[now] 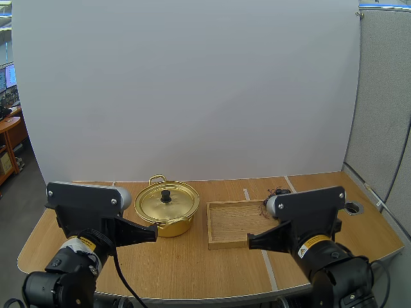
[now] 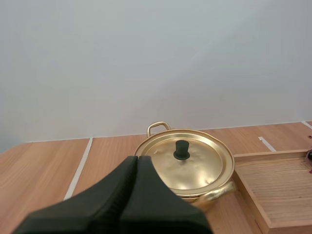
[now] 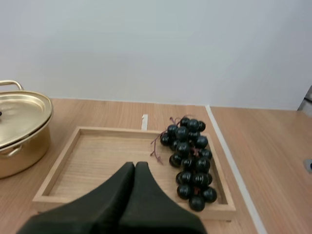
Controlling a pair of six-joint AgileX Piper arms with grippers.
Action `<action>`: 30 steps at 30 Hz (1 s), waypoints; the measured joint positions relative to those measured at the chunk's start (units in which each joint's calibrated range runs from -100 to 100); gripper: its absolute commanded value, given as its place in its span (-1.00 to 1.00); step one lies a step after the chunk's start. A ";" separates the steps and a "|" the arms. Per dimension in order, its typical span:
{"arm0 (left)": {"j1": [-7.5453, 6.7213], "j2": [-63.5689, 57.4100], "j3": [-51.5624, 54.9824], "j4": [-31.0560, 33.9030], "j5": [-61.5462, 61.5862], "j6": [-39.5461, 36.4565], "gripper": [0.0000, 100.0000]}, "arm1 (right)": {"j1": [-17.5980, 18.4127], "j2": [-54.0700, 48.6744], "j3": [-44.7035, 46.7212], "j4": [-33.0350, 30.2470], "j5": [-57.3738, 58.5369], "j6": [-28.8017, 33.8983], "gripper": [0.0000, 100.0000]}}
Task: Open the pot, put the grape inside, and close it
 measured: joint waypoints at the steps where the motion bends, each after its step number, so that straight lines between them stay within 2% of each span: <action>1: 0.00 0.00 -0.38 0.75 0.34 0.09 -1.00 | 0.00 0.00 -1.45 -0.09 1.45 0.00 -1.00; 9: 0.00 0.00 -4.57 5.00 1.52 0.28 -1.00 | 0.00 -0.09 -11.92 -0.60 7.95 0.46 -1.00; 12: 0.00 0.00 -6.43 5.41 2.18 0.28 -1.00 | 0.00 -0.26 -16.69 -0.71 13.58 0.63 -1.00; 21: 0.00 -0.10 -11.44 5.71 6.26 0.28 -1.00 | 0.00 -0.26 -22.18 -0.81 21.21 0.66 -1.00; 24: 0.00 -0.10 -17.52 5.71 14.68 0.28 -1.00 | 0.00 -0.26 -25.62 -0.81 26.32 0.66 -1.00; 30: 0.00 -0.14 -22.34 5.71 20.54 0.28 -1.00 | 0.00 -0.26 -30.82 -0.81 32.12 1.82 -1.00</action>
